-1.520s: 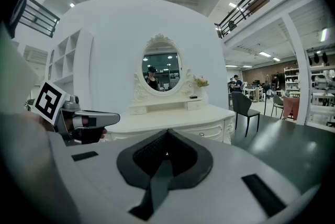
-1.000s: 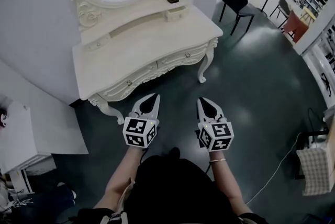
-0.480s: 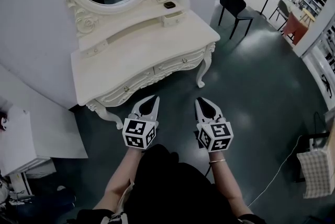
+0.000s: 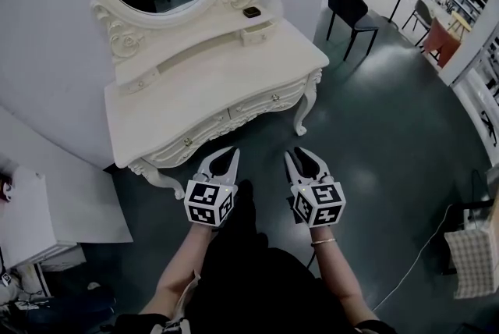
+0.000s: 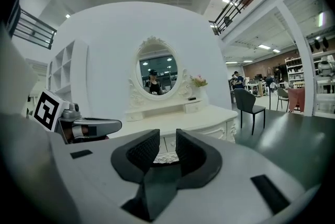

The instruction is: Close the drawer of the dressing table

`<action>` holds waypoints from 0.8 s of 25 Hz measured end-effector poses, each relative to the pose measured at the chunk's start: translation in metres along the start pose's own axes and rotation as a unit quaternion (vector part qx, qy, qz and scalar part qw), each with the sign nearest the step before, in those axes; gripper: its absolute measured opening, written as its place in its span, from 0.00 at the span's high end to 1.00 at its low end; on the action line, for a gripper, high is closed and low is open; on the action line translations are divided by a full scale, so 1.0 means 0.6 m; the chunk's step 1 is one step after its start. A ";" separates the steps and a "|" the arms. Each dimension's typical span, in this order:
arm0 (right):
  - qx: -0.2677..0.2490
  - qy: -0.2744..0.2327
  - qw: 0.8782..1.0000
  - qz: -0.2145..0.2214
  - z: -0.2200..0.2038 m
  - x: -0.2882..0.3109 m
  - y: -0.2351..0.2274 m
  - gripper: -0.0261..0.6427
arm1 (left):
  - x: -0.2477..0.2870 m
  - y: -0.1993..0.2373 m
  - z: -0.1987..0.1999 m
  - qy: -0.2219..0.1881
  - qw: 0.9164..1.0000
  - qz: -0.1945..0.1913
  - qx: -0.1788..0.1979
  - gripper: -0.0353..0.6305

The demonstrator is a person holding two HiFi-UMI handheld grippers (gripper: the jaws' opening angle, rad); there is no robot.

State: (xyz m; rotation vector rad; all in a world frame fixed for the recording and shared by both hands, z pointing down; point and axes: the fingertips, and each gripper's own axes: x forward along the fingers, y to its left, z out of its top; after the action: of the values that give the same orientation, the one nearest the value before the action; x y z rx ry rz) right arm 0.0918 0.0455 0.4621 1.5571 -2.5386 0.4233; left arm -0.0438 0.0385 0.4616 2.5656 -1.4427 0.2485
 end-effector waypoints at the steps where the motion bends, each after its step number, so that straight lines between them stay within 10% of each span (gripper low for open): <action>1: 0.001 0.001 1.000 0.002 0.002 0.007 -0.001 0.82 | 0.006 0.005 0.001 0.000 1.000 0.000 -0.001 0.94; 20: 0.008 0.026 1.000 -0.014 0.061 0.253 -0.106 0.74 | 0.246 0.156 0.039 0.014 0.999 -0.027 -0.021 0.94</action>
State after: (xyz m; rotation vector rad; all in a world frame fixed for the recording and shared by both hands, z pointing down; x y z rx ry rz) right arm 0.0799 -0.1220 0.4768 1.5636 -2.4785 0.4763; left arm -0.0472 -0.1365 0.4811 2.5540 -1.3516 0.2437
